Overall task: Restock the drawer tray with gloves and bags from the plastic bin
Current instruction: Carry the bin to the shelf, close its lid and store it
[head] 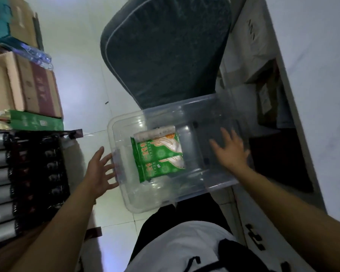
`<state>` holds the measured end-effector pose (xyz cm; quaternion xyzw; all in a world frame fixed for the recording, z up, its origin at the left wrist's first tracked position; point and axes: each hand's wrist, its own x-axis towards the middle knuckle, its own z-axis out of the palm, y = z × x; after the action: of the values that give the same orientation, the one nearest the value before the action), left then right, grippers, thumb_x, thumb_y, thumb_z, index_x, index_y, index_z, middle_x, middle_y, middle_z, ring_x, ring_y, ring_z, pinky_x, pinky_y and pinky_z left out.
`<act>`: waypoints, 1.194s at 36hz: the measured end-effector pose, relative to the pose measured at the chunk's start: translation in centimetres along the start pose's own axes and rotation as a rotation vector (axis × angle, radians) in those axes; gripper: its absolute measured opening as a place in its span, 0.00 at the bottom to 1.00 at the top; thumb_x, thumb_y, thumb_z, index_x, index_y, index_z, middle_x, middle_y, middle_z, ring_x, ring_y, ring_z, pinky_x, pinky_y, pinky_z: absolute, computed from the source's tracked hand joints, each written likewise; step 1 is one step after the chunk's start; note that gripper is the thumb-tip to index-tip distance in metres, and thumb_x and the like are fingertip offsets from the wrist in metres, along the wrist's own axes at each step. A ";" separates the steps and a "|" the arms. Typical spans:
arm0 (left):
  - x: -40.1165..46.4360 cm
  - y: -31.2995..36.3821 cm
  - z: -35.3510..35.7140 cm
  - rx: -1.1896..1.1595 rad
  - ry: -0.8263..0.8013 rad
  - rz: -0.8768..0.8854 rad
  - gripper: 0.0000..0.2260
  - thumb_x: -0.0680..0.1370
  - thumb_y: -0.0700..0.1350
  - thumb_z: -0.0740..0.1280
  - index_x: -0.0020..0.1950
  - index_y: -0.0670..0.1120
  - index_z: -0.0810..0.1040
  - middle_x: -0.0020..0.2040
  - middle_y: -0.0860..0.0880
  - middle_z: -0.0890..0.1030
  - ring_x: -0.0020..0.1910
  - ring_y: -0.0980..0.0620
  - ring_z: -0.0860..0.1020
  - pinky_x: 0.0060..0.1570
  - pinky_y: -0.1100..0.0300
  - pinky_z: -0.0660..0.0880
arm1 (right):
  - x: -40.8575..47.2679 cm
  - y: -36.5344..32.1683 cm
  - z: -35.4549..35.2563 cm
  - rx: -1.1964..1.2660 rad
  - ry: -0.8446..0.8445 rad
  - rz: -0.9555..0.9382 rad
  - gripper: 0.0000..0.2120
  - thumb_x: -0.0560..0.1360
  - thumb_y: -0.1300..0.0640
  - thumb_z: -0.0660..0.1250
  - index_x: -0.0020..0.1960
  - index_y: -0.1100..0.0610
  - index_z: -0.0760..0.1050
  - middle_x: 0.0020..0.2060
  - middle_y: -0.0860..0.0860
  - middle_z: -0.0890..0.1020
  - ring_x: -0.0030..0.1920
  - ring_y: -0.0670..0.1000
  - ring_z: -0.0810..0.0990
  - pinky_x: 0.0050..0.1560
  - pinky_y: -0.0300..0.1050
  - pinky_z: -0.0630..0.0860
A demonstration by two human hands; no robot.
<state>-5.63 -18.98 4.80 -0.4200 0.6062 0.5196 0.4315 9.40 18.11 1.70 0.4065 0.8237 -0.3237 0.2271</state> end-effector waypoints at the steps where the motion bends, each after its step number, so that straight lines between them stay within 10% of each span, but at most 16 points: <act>1: -0.4 0.1 -1.0 0.002 0.020 0.003 0.25 0.73 0.69 0.61 0.62 0.56 0.79 0.57 0.46 0.79 0.55 0.44 0.77 0.45 0.46 0.75 | 1.3 -0.3 -0.7 0.108 0.006 0.065 0.32 0.77 0.34 0.59 0.78 0.44 0.58 0.79 0.54 0.58 0.76 0.61 0.58 0.73 0.68 0.55; 11: -0.8 -0.2 -6.7 -0.029 0.079 0.044 0.27 0.74 0.70 0.58 0.67 0.57 0.76 0.61 0.45 0.78 0.54 0.44 0.77 0.49 0.46 0.75 | 8.2 -2.3 -1.1 0.706 -0.429 0.395 0.31 0.79 0.33 0.51 0.62 0.56 0.76 0.52 0.55 0.81 0.48 0.56 0.78 0.41 0.50 0.71; 25: -0.5 0.2 -9.8 0.174 0.005 0.087 0.24 0.73 0.73 0.57 0.60 0.62 0.78 0.61 0.48 0.79 0.56 0.45 0.78 0.43 0.48 0.75 | 1.0 1.3 1.2 0.780 -0.300 0.455 0.33 0.76 0.30 0.55 0.47 0.61 0.77 0.45 0.59 0.82 0.46 0.60 0.79 0.42 0.52 0.73; 35: 0.1 4.0 -12.1 0.344 -0.203 0.248 0.28 0.75 0.69 0.61 0.69 0.56 0.75 0.64 0.44 0.77 0.60 0.41 0.77 0.58 0.44 0.76 | -11.9 3.1 2.8 1.079 -0.069 0.455 0.33 0.74 0.30 0.58 0.49 0.60 0.81 0.40 0.57 0.79 0.40 0.57 0.77 0.42 0.49 0.73; 43: -2.1 6.6 -10.9 0.659 -0.360 0.358 0.25 0.76 0.70 0.58 0.64 0.55 0.75 0.61 0.46 0.77 0.57 0.40 0.77 0.54 0.44 0.77 | -27.0 5.4 7.8 1.281 0.132 0.551 0.34 0.75 0.31 0.58 0.58 0.61 0.79 0.53 0.60 0.80 0.52 0.60 0.78 0.54 0.58 0.76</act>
<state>-12.27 -28.93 9.55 -0.0499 0.7185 0.4295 0.5447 29.98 0.91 11.68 0.6730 0.3497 -0.6508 -0.0339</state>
